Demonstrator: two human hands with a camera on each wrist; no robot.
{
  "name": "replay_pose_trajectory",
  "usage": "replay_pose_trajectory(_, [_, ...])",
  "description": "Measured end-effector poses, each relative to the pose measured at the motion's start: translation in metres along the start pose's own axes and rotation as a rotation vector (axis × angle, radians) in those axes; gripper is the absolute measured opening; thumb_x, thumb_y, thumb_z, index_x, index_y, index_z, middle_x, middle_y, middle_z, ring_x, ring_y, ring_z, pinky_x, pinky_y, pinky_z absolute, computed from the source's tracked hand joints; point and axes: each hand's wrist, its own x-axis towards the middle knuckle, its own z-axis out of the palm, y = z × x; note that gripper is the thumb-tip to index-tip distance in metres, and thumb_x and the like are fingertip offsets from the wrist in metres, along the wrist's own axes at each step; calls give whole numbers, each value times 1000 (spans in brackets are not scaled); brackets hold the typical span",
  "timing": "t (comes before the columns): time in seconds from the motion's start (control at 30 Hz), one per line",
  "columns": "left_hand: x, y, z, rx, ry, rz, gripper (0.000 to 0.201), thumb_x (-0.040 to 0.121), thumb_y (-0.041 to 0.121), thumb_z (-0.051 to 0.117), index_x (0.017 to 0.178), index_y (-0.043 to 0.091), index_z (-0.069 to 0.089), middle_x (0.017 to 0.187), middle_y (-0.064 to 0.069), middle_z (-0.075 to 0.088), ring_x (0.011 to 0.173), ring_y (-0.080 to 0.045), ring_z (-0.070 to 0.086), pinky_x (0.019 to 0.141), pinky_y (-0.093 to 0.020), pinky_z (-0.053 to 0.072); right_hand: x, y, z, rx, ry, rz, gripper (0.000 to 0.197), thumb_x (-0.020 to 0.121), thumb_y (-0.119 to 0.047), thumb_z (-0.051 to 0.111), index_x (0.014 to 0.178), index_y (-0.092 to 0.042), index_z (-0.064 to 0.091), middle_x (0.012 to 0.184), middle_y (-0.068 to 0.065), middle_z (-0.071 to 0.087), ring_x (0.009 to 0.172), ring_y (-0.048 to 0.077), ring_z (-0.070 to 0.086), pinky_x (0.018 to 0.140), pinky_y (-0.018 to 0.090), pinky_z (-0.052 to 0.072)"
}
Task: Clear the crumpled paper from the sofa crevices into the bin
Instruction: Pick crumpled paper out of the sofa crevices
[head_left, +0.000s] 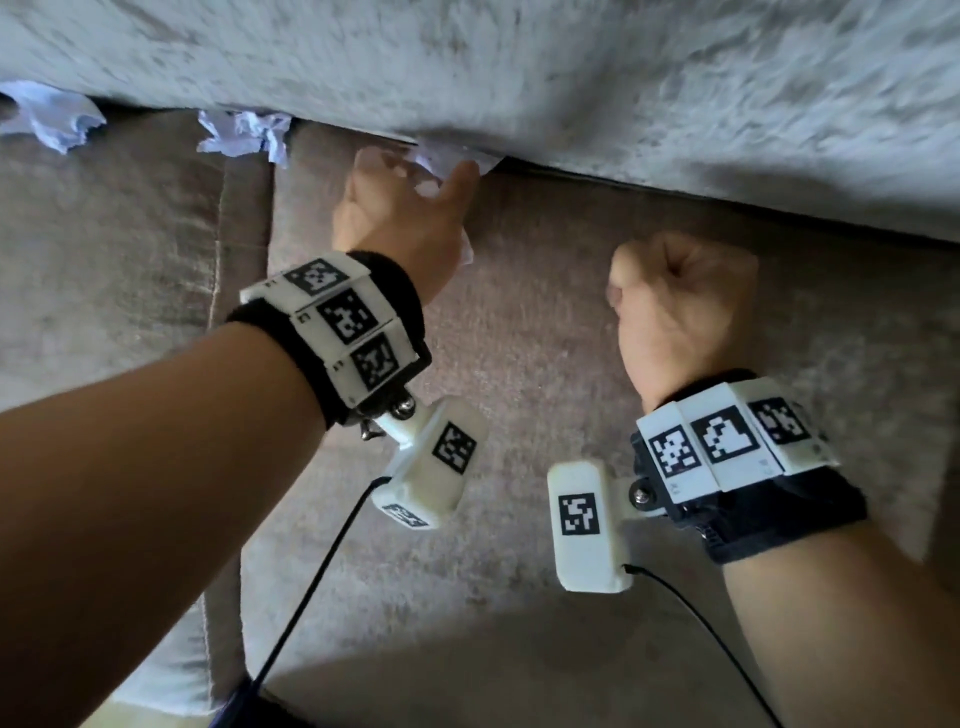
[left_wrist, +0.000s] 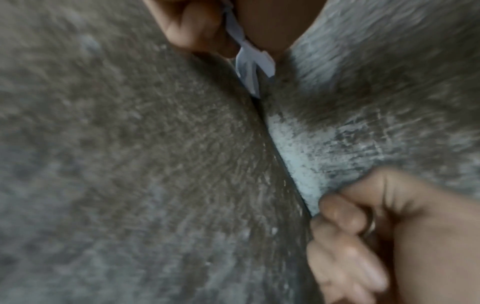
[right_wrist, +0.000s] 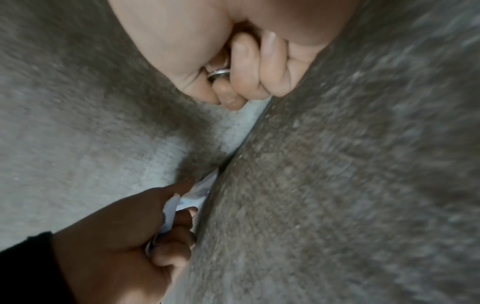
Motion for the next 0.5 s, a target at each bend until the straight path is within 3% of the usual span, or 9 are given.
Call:
replay_pose_trajectory(0.07, [2, 1, 6, -42, 12, -31, 56, 62, 70, 57, 91, 23, 65, 82, -7, 75, 82, -39, 71, 72, -53, 58, -2, 5, -12, 18, 5, 18, 31, 73, -8, 54, 54, 15, 47, 51, 32, 47, 40, 28, 35, 39, 24, 23])
replay_pose_trajectory(0.13, [2, 3, 8, -35, 24, -49, 37, 73, 55, 58, 72, 18, 63, 71, -5, 73, 64, -33, 68, 60, -46, 56, -4, 10, -22, 32, 2, 41, 28, 74, -3, 54, 55, 17, 47, 52, 33, 47, 40, 27, 37, 38, 24, 23])
replay_pose_trajectory(0.2, [1, 4, 7, -57, 44, -63, 30, 85, 38, 57, 62, 17, 55, 60, 2, 68, 52, -22, 62, 54, -36, 52, -5, 15, -25, 29, 14, 59, 29, 72, -8, 53, 53, 12, 47, 51, 32, 49, 40, 34, 40, 38, 27, 26])
replay_pose_trajectory(0.33, [-2, -2, 0, -99, 51, -14, 26, 95, 31, 49, 74, 20, 58, 62, 8, 63, 57, -16, 58, 58, -30, 49, -7, 14, -17, 12, -8, 125, 27, 70, -22, 54, 48, -16, 43, 55, 19, 57, 46, 28, 50, 43, 31, 39])
replay_pose_trajectory(0.4, [-6, -7, -12, -96, 37, 6, 27, 99, 33, 42, 90, 17, 63, 76, 2, 69, 69, -20, 63, 61, -29, 45, -7, 4, -6, -32, -53, 121, 23, 71, -27, 54, 52, -21, 42, 57, 12, 56, 54, 30, 54, 51, 43, 47])
replay_pose_trajectory(0.5, [-8, -23, -40, -68, 62, -8, 39, 98, 43, 37, 102, 15, 65, 88, -2, 70, 83, -27, 65, 71, -34, 52, -11, -16, 20, 27, -112, 149, 19, 79, -11, 52, 72, -26, 43, 61, 2, 58, 60, 23, 57, 61, 48, 52])
